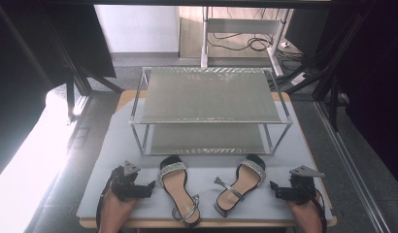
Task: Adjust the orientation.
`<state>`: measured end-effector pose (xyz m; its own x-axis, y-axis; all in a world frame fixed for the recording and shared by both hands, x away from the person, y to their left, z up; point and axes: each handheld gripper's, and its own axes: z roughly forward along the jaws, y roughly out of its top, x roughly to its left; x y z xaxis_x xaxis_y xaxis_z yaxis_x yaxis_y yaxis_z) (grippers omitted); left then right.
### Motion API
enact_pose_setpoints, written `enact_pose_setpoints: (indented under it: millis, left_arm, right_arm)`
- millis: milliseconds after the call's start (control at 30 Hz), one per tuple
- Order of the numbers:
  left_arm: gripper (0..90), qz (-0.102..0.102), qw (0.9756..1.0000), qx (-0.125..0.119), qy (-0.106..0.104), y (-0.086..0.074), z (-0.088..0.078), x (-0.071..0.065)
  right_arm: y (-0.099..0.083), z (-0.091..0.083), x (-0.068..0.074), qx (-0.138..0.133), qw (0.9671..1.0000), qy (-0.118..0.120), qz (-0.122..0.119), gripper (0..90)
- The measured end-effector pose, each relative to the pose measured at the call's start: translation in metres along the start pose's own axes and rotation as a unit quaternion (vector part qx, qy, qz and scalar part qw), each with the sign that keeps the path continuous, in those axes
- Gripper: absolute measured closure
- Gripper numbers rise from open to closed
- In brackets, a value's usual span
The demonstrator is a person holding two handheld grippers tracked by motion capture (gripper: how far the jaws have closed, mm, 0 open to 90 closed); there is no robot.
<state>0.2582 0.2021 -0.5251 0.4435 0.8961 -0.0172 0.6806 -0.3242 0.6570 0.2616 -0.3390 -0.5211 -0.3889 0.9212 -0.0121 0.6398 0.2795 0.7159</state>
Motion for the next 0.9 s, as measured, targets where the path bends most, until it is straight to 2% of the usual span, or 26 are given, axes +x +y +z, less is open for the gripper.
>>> enact_pose_setpoints:
  millis: [800,900]
  left_arm:
    - [0.0,0.001,1.0,-0.002,-0.002,0.0001,-0.0004,0.0001]
    - [0.0,0.0,0.9999,-0.005,-0.009,0.0012,-0.0002,-0.0028]
  right_arm:
    - [-0.0003,0.0002,-0.0004,-0.001,1.0,0.001,0.001,5.4]
    - [-0.0003,0.0002,-0.0004,-0.001,1.0,0.001,0.001,5.4]
